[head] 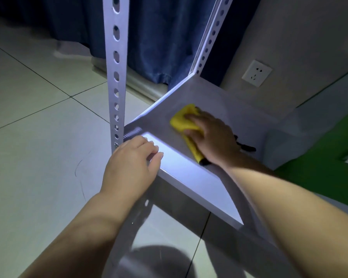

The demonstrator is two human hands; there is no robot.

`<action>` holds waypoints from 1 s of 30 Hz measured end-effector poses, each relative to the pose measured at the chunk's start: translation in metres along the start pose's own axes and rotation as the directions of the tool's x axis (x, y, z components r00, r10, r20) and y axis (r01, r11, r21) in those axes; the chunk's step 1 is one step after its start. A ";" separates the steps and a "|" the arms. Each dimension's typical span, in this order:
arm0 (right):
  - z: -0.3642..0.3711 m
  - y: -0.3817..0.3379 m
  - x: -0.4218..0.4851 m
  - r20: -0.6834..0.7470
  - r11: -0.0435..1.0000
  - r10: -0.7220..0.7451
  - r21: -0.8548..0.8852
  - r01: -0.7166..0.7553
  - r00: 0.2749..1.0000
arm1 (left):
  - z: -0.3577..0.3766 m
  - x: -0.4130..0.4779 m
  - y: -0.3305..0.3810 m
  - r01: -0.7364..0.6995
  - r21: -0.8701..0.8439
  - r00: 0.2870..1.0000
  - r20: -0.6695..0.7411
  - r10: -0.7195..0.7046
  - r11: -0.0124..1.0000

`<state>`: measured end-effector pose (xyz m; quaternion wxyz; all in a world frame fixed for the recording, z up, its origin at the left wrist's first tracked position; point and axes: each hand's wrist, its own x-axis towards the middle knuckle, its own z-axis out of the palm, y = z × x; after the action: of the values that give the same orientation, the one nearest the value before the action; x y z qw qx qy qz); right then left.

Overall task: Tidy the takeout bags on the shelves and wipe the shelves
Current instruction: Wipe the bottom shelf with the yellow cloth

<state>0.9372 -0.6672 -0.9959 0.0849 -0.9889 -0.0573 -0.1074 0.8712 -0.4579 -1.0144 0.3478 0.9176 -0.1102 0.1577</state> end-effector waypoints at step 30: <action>-0.011 0.001 -0.043 0.014 0.996 0.028 0.079 -0.029 1.000 | -0.002 -0.003 0.001 0.013 -0.002 0.998 0.058 -0.013 1.000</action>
<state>0.8939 -0.6746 -0.9954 0.1251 -0.9862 -0.0481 -0.0976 0.8672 -0.4572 -1.0135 0.3466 0.9221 -0.1145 0.1284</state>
